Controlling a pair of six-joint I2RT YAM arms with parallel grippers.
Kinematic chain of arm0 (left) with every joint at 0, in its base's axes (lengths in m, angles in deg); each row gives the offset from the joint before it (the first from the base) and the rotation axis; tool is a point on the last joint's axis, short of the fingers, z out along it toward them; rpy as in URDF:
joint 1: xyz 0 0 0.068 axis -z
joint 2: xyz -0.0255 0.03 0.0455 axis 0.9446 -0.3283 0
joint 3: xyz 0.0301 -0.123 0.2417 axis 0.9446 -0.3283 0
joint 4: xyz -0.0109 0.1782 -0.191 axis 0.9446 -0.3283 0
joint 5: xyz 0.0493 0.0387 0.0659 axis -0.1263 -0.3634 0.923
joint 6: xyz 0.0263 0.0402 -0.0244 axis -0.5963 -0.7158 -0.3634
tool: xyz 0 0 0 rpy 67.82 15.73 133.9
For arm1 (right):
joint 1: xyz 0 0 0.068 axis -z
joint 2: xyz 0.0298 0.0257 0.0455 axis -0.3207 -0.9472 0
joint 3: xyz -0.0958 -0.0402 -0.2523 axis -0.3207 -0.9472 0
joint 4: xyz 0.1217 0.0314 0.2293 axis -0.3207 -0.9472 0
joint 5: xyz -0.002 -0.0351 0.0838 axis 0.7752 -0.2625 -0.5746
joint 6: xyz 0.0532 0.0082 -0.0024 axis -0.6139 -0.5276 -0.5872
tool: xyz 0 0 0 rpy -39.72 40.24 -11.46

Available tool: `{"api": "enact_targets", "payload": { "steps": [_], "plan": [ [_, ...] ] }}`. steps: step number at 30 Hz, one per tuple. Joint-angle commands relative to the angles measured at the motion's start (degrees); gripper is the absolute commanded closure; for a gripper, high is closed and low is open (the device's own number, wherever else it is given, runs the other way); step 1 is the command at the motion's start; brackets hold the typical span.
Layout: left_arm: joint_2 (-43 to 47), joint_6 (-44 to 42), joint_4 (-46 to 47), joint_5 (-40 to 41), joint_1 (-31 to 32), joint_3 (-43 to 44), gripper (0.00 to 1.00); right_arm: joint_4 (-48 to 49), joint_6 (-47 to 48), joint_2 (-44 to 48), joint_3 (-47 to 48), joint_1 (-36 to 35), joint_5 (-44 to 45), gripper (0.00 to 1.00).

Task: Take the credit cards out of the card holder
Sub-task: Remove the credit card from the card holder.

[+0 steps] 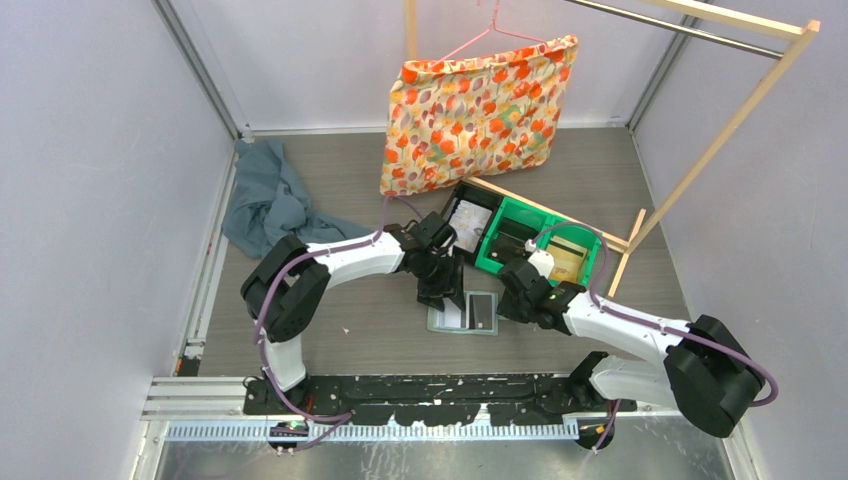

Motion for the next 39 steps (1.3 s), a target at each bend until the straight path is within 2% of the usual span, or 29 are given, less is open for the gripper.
{"api": "enact_targets", "payload": {
  "steps": [1,20,27,31,34,39],
  "plan": [
    [-0.27,3.57,10.73,-8.84,0.38,-0.37,0.46,1.46,-0.53,-1.88,-1.41,0.05,-2.06,0.72],
    [-1.35,7.6,17.73,-15.25,0.87,1.85,0.46,0.81,-1.08,0.05,-1.88,0.07,-1.99,0.72],
    [-1.76,7.22,16.64,-15.12,1.46,3.87,0.46,-7.58,-1.92,11.29,-0.81,0.08,0.66,0.71],
    [0.15,3.72,9.87,-11.26,1.23,5.4,0.46,-11.4,-1.3,18.27,0.37,0.1,2.12,0.7],
    [1.74,3.14,7.62,-10.35,0.13,4.21,0.45,-9.06,1.53,19.86,1.32,0.05,-2.3,0.67],
    [5.64,2.57,5.21,-7.72,-3.21,-1.09,0.46,-2.75,3.24,14.86,3.58,-0.06,-9.61,0.67]
  ]
}}
